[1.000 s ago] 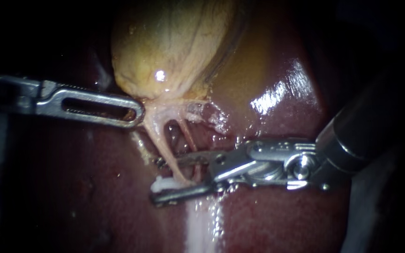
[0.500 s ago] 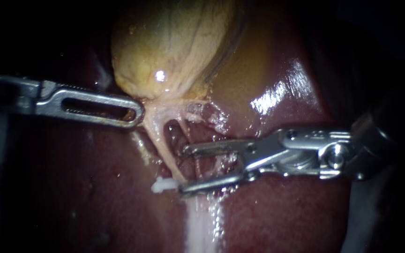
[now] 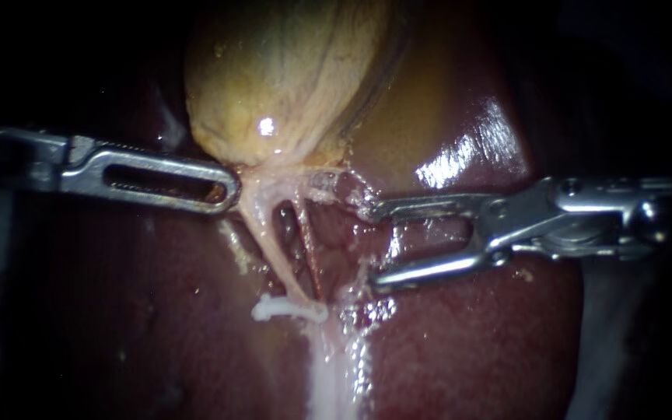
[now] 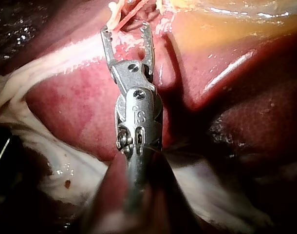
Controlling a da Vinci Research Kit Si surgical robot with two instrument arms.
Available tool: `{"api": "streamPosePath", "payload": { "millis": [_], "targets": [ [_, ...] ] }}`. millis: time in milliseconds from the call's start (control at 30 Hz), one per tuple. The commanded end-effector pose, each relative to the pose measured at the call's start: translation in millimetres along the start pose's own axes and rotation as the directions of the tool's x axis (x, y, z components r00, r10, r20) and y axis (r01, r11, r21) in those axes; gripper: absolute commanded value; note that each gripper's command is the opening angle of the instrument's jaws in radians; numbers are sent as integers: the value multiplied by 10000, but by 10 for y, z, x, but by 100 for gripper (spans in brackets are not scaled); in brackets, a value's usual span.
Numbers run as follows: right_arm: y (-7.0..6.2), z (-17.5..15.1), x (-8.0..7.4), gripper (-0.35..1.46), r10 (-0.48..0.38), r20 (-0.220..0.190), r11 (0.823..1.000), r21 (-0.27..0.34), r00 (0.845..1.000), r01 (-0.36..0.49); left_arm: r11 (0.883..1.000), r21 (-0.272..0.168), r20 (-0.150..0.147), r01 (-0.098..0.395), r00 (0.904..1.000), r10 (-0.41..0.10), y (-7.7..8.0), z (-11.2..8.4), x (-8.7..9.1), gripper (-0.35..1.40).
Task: Going back first clip left tube
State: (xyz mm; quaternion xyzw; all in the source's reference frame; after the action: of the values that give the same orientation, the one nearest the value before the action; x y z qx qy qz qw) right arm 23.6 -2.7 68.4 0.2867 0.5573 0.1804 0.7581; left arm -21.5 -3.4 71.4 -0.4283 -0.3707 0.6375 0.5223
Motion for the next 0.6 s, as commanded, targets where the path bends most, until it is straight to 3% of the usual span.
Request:
{"api": "streamPosePath", "payload": {
  "millis": [33,333,600],
  "targets": [
    [0,-2,0,49,23,0,10000,12,10000,-23,10000,8,-6,1,10000,-1,0,0,0,-35],
    [-3,-5,1,49,-41,4,10000,33,10000,41,10000,19,-17,-13,10000,13,-5,6,1,-35],
    [-7,-6,1,49,-44,6,10000,42,10000,44,9999,65,-99,-94,9999,95,-24,31,-3,-35]
  ]
}}
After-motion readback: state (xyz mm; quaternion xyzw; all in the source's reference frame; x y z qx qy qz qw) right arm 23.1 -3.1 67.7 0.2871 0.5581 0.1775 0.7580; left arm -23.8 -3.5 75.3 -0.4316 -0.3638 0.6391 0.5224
